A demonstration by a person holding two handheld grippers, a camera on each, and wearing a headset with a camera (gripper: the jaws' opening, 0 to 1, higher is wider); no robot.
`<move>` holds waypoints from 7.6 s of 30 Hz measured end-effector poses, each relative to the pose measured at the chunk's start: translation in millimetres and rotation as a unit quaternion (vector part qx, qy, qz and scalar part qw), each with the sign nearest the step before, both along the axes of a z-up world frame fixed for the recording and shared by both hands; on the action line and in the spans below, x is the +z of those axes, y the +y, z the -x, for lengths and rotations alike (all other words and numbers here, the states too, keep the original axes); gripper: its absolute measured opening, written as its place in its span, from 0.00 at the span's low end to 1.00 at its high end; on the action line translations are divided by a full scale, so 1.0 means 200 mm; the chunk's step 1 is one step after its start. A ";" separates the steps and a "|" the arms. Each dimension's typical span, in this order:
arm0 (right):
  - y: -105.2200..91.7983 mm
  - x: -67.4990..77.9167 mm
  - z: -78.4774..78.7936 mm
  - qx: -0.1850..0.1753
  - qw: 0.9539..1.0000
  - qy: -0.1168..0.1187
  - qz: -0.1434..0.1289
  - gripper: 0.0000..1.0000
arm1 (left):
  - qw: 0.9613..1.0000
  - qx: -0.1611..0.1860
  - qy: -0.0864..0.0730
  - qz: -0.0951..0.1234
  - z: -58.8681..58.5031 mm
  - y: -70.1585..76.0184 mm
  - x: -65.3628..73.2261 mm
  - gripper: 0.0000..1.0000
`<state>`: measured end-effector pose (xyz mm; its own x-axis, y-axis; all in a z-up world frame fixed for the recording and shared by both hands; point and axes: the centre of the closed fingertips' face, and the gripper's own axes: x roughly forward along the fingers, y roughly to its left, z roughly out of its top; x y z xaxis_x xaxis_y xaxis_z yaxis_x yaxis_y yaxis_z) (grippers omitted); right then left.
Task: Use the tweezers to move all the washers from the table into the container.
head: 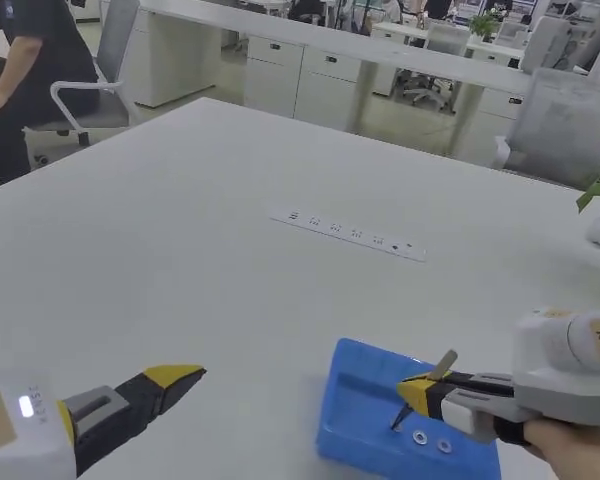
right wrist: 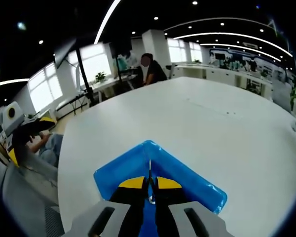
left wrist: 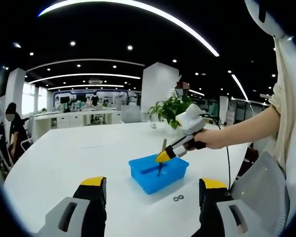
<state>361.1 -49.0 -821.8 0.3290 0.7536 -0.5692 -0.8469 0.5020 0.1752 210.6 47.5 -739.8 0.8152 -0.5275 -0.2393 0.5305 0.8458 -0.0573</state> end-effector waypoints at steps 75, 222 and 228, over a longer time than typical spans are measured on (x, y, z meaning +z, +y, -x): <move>0.01 0.27 0.26 0.015 0.997 -0.023 -0.069 0.04 | 1.000 0.000 0.013 -0.007 0.00 0.03 -0.03 0.76; 0.02 0.25 0.43 0.016 0.996 -0.040 -0.075 0.03 | 1.000 0.004 0.010 -0.017 0.01 0.04 -0.03 0.71; 0.03 0.30 0.37 0.008 0.995 -0.037 -0.092 0.03 | 1.000 0.005 0.009 -0.017 0.01 0.04 -0.03 0.71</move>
<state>286.4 -43.6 -762.6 0.3514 0.8484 -0.3958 -0.8688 0.4530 0.1997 207.9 54.6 -745.0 0.8152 -0.5114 -0.2718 0.5216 0.8523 -0.0392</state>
